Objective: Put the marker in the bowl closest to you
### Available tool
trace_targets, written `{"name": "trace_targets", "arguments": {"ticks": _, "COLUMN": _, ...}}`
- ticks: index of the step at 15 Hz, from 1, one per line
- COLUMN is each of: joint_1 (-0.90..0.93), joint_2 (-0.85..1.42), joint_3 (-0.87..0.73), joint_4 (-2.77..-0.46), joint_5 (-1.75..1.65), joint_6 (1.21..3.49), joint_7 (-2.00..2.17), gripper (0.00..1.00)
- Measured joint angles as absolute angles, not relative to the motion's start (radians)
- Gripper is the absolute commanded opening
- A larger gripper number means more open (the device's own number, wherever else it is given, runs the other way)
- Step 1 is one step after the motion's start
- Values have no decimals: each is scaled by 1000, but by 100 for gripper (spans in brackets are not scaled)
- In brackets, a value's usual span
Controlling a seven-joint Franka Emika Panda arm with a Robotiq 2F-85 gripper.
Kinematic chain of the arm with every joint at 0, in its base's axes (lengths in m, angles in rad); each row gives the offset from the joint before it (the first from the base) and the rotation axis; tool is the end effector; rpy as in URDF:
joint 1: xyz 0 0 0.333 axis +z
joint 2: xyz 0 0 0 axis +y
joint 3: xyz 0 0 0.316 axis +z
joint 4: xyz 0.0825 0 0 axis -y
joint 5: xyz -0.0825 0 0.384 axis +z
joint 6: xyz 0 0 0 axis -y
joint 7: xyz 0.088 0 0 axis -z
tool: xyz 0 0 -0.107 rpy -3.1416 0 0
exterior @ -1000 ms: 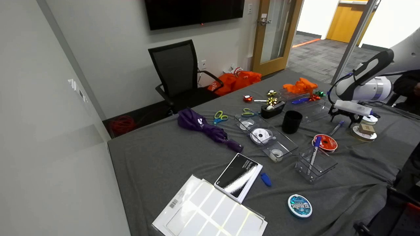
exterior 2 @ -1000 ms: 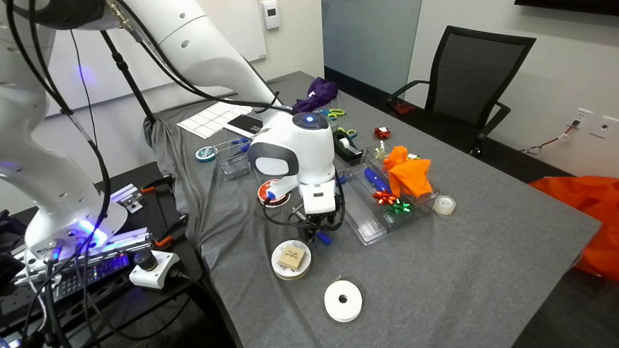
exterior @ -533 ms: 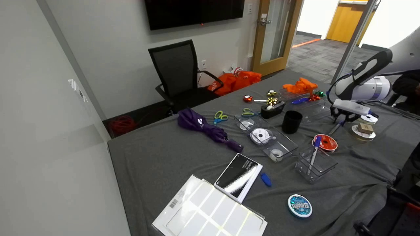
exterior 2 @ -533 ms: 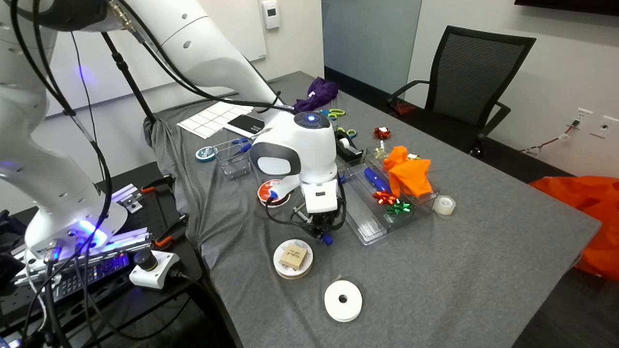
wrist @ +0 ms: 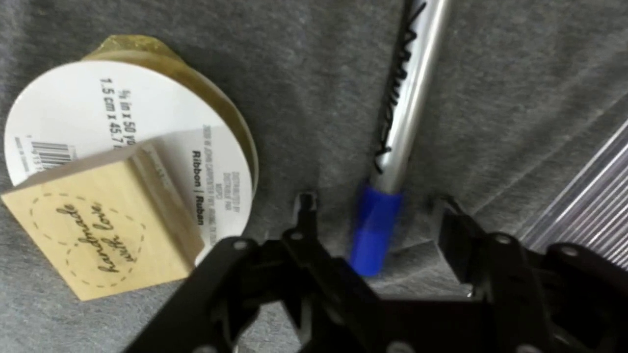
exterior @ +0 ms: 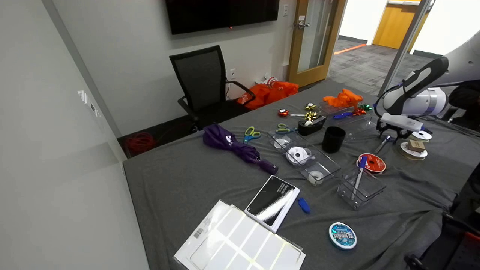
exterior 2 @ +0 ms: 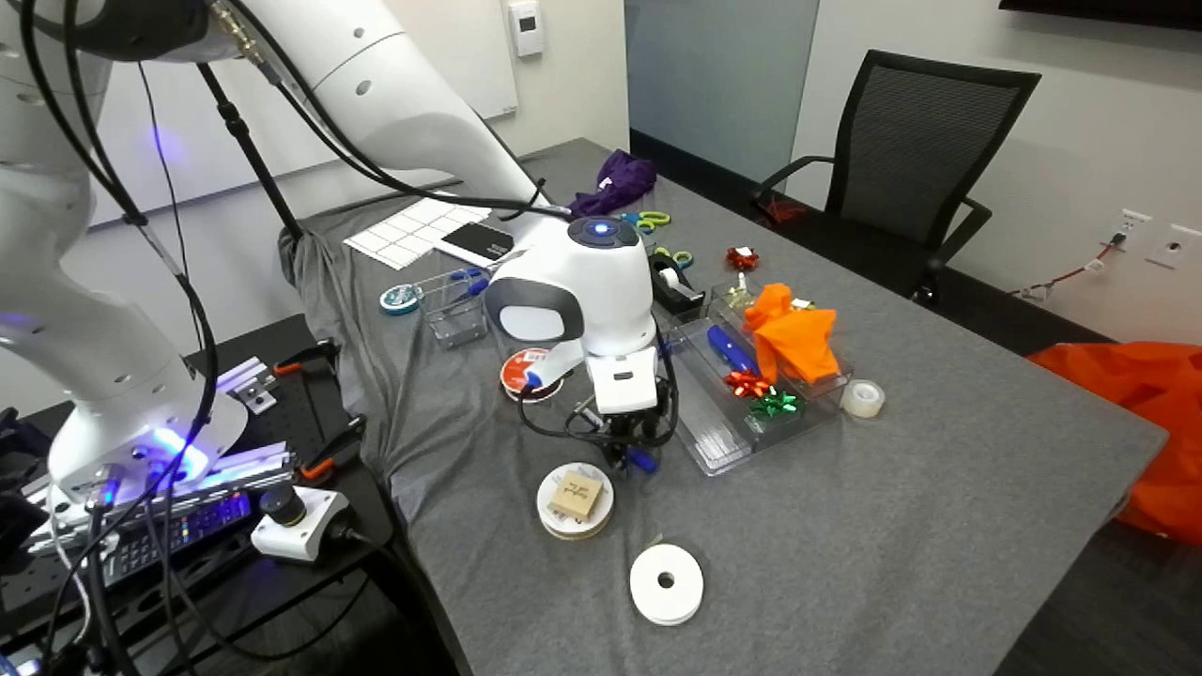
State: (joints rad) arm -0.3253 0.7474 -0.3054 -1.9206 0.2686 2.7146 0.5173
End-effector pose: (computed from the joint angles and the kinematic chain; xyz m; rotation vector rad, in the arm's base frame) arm 0.5003 -0.3716 0.1223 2.4276 -1.8496 0.1411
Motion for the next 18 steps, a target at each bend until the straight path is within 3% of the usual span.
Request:
{"name": "trace_targets", "arguments": {"ticks": 2, "joint_1": -325, "joint_2": 747, "joint_3": -306, "joint_4": -1922, "joint_5": 269, "joint_6": 2718, "joint_7": 517, "gripper": 100}}
{"name": "trace_targets", "arguments": {"ticks": 18, "joint_1": -332, "joint_2": 735, "joint_3": -316, "joint_4": -1940, "joint_5": 269, "joint_6": 2718, "joint_7": 465, "gripper": 100}}
